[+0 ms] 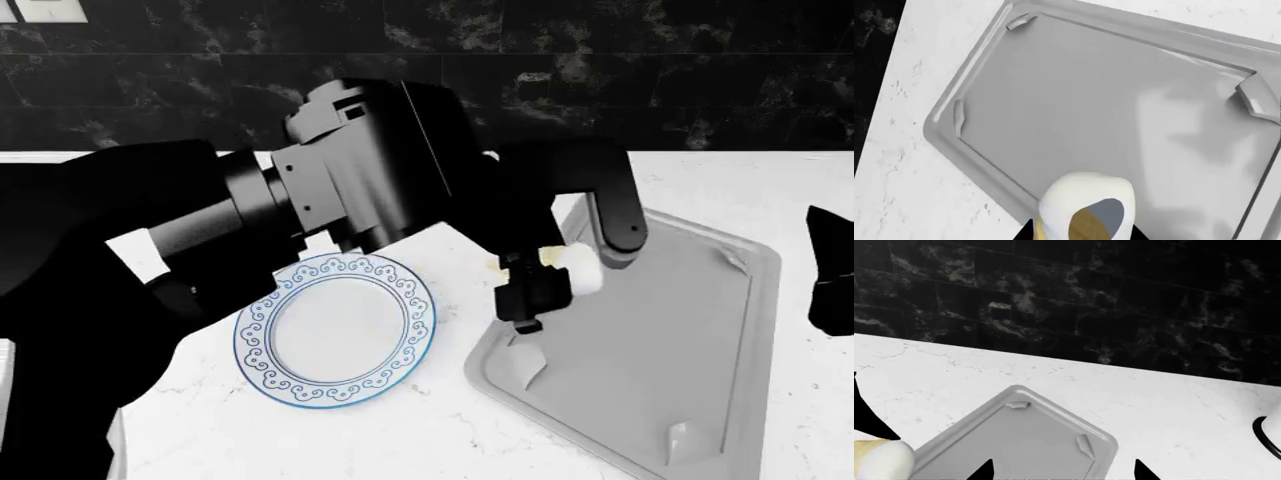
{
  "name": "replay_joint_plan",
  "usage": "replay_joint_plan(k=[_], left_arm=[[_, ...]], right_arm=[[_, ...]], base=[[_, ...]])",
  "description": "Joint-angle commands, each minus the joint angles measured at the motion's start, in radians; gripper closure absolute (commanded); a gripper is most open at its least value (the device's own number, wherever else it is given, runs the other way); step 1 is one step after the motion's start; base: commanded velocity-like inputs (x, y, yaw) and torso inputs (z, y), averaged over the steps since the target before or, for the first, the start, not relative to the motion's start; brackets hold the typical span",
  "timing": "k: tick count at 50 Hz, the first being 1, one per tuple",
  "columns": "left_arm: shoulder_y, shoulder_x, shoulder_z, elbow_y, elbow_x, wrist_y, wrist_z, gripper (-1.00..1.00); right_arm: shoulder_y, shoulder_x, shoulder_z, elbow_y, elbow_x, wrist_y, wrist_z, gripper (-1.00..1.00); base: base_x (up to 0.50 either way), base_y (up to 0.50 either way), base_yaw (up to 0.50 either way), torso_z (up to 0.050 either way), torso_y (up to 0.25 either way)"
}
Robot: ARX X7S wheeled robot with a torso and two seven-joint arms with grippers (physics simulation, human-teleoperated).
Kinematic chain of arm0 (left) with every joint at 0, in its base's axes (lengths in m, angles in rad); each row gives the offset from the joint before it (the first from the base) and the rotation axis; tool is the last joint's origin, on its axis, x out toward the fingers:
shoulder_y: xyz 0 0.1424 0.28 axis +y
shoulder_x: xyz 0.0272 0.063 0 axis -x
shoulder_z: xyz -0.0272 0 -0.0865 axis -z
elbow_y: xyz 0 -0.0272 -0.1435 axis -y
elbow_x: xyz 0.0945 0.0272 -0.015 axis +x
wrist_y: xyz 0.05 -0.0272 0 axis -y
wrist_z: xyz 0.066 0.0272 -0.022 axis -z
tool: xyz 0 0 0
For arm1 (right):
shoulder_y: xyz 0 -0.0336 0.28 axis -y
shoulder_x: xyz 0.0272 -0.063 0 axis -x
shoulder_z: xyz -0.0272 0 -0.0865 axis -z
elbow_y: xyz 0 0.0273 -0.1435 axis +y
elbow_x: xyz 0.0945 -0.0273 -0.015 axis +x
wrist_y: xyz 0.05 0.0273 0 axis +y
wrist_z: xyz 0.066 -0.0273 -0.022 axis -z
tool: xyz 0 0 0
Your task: Move the dessert items from the plate to the tray.
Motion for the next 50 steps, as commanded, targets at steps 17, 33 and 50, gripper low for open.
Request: replay_joint_plan(k=[17, 33, 50], left_arm=[[0.039, 0.003, 0.010, 0.050, -0.148, 0.121, -0.178, 1.00], [0.088, 0.003, 0.010, 0.117, -0.141, 0.125, -0.228, 1.00], [0.138, 0.003, 0.010, 0.158, -0.112, 0.130, -0.270, 1.00]], right_arm=[[-0.194, -0.061, 0.312, 0.020, 0.075, 0.130, 0.084, -1.00], [-0.254, -0.100, 0.434, 0.041, 0.111, 0.206, 0.128, -1.00], [-0.285, -0.103, 0.464, 0.031, 0.140, 0.208, 0.162, -1.00]], base=[[0.00, 0.00, 0.00, 0.000, 0.001], [0.00, 0.00, 0.00, 0.000, 0.000], [0.00, 0.00, 0.00, 0.000, 0.000]])
